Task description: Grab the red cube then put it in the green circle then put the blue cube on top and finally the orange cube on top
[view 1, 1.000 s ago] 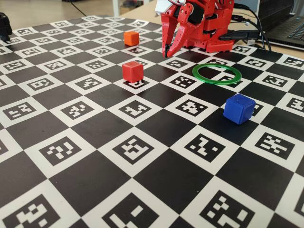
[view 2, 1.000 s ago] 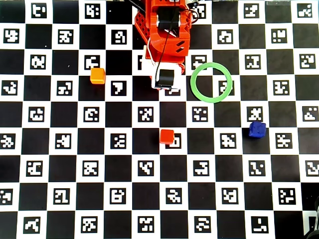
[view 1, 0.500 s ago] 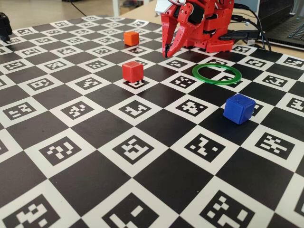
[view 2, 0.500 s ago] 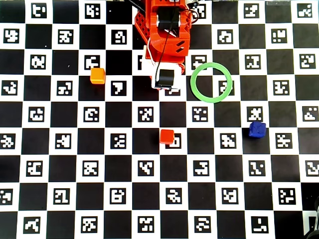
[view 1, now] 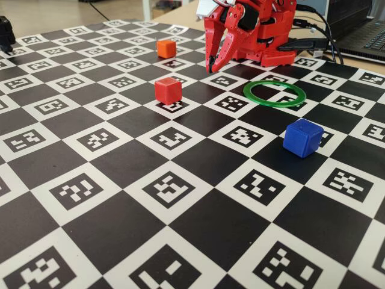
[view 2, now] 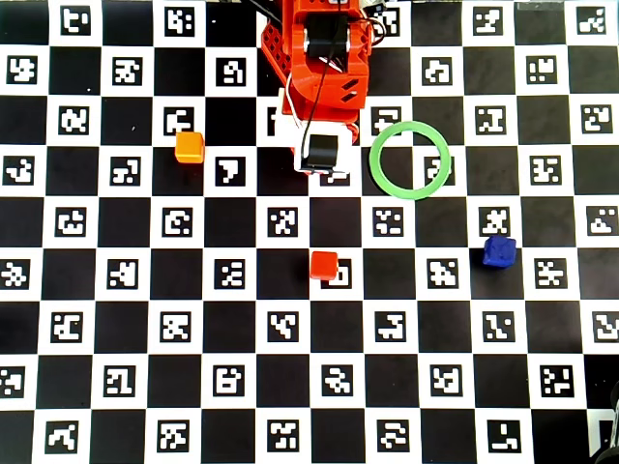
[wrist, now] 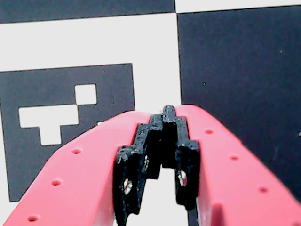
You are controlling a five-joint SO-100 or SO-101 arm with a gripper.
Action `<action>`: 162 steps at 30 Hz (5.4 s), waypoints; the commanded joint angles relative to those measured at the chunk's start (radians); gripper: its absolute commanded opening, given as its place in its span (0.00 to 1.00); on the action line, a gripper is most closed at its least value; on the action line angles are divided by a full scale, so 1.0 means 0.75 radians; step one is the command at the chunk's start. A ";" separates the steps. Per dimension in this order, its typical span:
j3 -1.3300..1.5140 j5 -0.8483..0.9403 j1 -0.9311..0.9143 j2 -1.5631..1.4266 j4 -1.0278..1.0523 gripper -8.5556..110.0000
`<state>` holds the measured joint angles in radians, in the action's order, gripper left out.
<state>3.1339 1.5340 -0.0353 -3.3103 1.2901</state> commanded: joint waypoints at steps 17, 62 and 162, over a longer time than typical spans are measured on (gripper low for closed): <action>0.070 0.002 -0.006 -0.063 0.090 0.03; -1.505 -1.646 0.440 1.303 0.274 0.18; -1.591 -2.172 0.057 2.424 -0.436 0.26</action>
<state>1.9558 -0.1012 -0.0015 -1.4757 0.9679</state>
